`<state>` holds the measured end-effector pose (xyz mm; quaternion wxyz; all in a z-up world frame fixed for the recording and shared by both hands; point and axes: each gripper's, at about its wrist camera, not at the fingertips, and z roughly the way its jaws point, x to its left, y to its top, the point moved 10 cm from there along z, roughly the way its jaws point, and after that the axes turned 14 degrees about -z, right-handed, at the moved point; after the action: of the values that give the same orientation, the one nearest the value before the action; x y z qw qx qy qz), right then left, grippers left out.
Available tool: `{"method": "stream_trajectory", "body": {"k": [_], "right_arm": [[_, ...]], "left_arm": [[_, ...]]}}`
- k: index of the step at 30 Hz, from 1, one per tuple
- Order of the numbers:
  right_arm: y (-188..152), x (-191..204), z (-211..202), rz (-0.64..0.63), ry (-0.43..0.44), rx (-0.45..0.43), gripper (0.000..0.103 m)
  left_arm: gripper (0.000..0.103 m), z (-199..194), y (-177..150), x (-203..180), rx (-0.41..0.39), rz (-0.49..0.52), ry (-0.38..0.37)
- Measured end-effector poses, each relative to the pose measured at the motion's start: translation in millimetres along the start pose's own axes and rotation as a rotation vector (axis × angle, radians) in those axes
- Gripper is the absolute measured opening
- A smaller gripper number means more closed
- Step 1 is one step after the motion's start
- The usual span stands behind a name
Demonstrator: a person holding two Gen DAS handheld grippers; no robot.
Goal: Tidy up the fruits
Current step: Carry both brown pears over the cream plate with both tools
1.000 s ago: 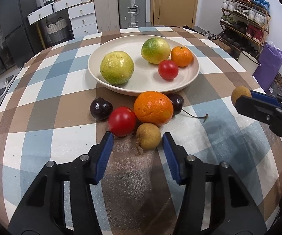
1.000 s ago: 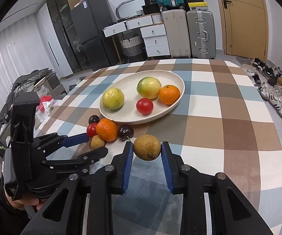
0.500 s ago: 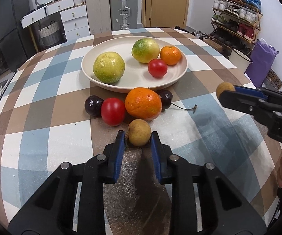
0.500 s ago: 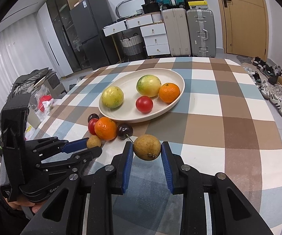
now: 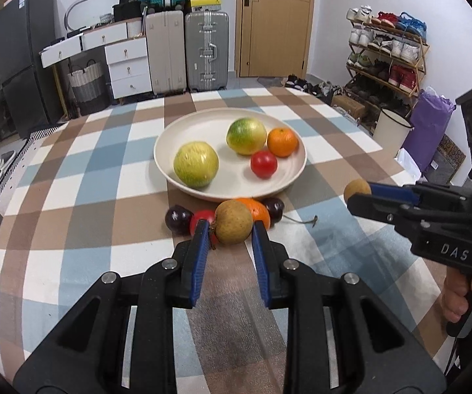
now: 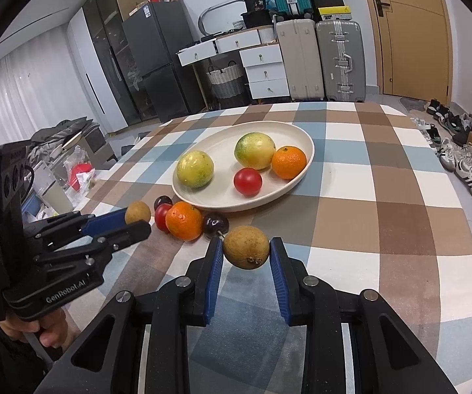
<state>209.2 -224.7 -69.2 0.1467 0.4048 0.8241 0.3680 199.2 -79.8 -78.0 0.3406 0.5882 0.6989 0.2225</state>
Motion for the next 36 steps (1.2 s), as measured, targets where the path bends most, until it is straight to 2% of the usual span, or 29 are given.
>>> {"method": "stream_trajectory", "body": {"k": [12,25,36], "right_arm": [[13,-4,-4,0.003,0.000,-0.041,0.030],[42,-8,21,-0.031,0.005,-0.046,0.030],[56,-28,48,-0.022,-0.010,-0.049,0.030]], "left_arm": [[0.023,-8,37,4,-0.078,-0.001,-0.031],[0.023,25,57,-3,-0.085,0.003,-0.041],[0.023,61,68,-12,-0.073,0.022,-0.042]]}}
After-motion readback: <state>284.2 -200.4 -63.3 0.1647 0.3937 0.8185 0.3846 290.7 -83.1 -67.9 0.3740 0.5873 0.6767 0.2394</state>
